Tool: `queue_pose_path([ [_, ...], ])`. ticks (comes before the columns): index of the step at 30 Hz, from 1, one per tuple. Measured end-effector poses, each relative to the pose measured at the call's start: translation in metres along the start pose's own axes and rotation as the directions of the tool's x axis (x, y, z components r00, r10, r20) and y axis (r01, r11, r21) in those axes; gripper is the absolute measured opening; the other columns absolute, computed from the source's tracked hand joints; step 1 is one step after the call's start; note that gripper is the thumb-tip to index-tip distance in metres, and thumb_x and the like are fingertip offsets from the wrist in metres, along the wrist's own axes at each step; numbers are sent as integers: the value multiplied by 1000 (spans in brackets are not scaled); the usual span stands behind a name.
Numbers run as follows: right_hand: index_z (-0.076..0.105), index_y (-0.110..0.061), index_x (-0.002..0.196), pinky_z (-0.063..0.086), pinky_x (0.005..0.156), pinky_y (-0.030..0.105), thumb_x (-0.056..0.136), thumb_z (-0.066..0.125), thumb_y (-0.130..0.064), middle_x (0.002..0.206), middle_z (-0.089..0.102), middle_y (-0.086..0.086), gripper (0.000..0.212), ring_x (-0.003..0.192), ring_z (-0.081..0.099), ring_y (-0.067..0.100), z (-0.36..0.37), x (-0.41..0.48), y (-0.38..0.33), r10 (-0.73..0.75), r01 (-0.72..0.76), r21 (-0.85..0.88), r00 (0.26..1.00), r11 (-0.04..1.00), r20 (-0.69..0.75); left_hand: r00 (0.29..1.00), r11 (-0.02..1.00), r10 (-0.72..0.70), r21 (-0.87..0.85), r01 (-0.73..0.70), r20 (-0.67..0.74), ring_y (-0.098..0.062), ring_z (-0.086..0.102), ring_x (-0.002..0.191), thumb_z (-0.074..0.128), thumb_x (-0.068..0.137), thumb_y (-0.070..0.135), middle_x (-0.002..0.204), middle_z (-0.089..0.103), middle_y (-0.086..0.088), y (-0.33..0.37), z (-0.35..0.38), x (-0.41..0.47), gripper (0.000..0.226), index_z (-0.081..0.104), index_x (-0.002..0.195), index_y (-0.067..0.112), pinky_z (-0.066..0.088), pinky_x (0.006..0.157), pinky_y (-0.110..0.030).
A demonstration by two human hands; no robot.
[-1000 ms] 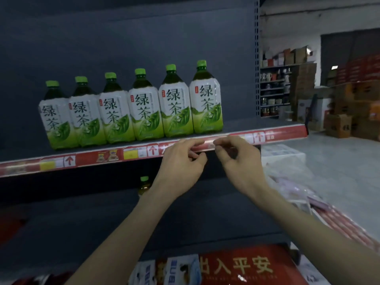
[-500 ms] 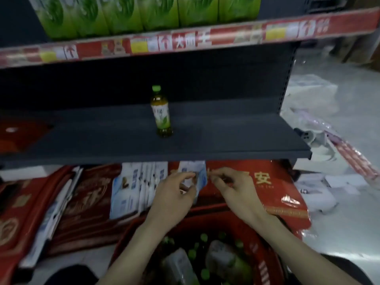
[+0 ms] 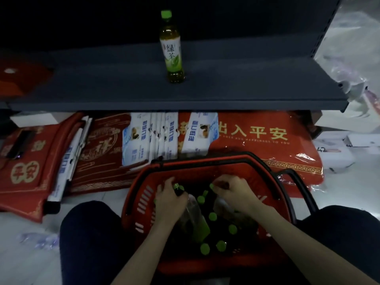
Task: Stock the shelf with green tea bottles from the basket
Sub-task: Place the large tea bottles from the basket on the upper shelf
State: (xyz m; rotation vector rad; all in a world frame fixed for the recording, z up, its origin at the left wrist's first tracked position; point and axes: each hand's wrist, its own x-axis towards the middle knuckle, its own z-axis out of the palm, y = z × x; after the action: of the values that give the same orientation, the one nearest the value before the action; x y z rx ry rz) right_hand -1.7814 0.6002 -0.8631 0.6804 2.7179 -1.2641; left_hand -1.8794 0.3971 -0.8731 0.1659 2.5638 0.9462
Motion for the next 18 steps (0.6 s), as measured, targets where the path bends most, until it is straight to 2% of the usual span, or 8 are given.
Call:
queue_pose_path([
  [2,76,-29,111,53,93,28,89,69,-39,104,77,-7,25,104,69,14,18,1,3,16,-14,-26,997,1000,81,994,993,-105,-48,106,29,-39,43,141,68,76,48,155,43,-15,-17,6,5,94,28,159,27,42,115,-48],
  [3,75,-31,110,55,91,29,88,67,-42,104,77,-7,26,103,70,14,26,1,4,18,-14,-31,992,999,127,989,986,-136,-86,141,59,-37,43,142,70,74,50,157,42,-14,-25,10,7,100,25,160,27,42,115,-49],
  [6,68,-28,90,51,66,25,91,66,-36,88,72,-3,8,83,68,15,49,3,3,14,2,-64,967,998,253,980,961,-155,-211,179,123,-25,55,133,78,80,41,149,55,-3,-33,15,8,85,40,154,20,46,113,-42],
  [9,57,-22,83,37,53,17,92,62,-28,81,65,-3,12,72,61,12,71,6,4,36,-4,-104,952,995,305,956,955,-219,-160,251,193,-28,60,126,73,86,46,138,63,-2,-34,17,12,70,50,146,19,49,108,-40],
  [11,58,-21,90,40,57,16,88,59,-22,88,68,0,2,81,67,19,83,8,10,58,-25,-100,938,995,341,933,948,-245,-136,287,262,-24,64,120,72,74,62,134,68,-1,-39,22,21,81,57,142,22,53,105,-40],
  [14,61,-12,111,45,62,22,85,58,-15,103,72,7,26,93,70,25,94,8,18,50,-17,-95,929,995,367,892,942,-290,-63,331,347,-28,58,131,71,55,81,152,55,-4,-53,34,39,123,39,159,23,52,106,-42],
  [16,61,-10,114,46,63,24,87,58,-14,103,72,9,28,92,69,26,97,6,19,37,-2,-96,930,995,365,882,942,-298,-38,334,364,-32,51,139,78,63,77,160,46,-7,-45,30,38,125,29,163,21,49,110,-41],
  [18,60,-7,116,52,70,33,88,58,-13,104,72,11,29,93,69,29,98,3,19,32,4,-102,937,995,347,893,944,-294,-44,327,342,-32,53,137,86,60,72,157,49,-6,-44,29,41,123,36,160,21,49,109,-40],
])
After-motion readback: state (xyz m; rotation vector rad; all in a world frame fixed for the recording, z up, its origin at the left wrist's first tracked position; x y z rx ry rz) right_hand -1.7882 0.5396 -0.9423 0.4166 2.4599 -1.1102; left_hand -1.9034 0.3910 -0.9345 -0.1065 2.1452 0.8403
